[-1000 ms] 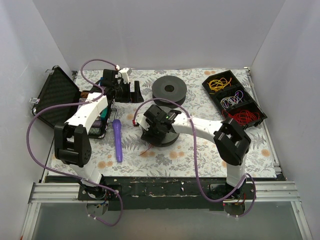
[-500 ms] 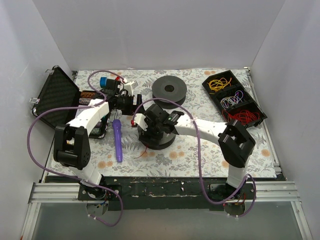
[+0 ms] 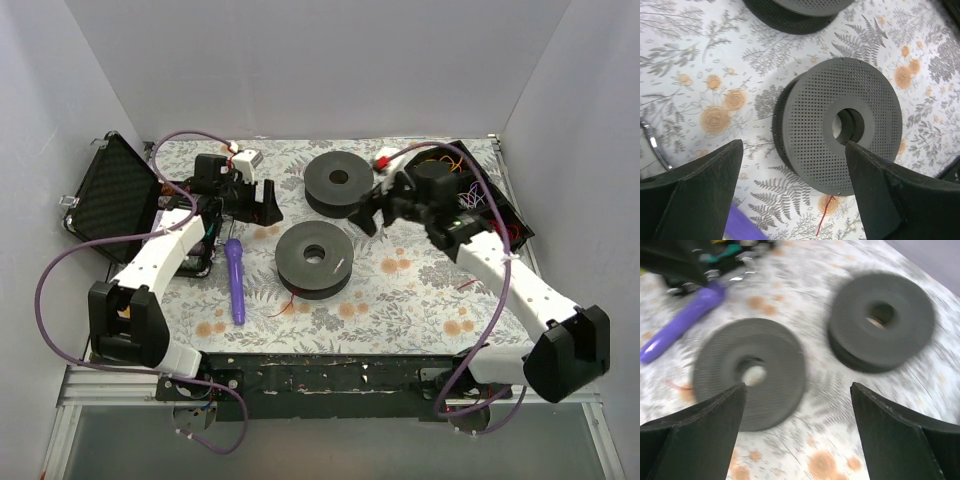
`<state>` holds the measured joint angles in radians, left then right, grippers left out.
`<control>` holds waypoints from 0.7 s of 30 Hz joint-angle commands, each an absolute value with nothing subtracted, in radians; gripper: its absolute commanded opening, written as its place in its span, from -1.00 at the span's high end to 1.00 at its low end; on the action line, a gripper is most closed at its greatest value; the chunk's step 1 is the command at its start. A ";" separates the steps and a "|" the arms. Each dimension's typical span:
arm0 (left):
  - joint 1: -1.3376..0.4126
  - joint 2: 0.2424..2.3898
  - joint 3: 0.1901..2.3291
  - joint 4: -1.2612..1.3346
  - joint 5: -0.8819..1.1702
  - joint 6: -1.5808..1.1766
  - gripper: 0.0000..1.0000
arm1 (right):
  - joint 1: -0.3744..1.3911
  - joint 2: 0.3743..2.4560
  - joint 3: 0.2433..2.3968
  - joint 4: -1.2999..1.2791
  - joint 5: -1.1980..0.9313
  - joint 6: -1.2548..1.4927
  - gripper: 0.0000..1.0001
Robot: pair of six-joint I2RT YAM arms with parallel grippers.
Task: Wrap the cables
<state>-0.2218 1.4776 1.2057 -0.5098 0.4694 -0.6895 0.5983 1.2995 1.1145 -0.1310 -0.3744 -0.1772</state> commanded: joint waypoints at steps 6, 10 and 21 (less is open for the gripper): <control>-0.140 1.283 0.935 -0.177 0.175 -0.667 -0.96 | 0.103 1.020 0.636 0.303 -0.200 0.141 -0.96; -0.135 1.221 0.712 0.246 -0.018 -0.721 -0.96 | -0.033 0.986 0.458 0.507 -0.079 0.167 -0.97; -0.135 1.255 0.356 0.736 -0.143 -0.747 -0.96 | -0.063 1.091 0.138 0.949 0.055 0.115 -0.94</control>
<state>-0.1371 1.2606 0.4347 0.4816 -0.0685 -0.7254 -0.0605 1.0561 0.2092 0.6556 0.0170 0.1345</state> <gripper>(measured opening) 0.981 0.977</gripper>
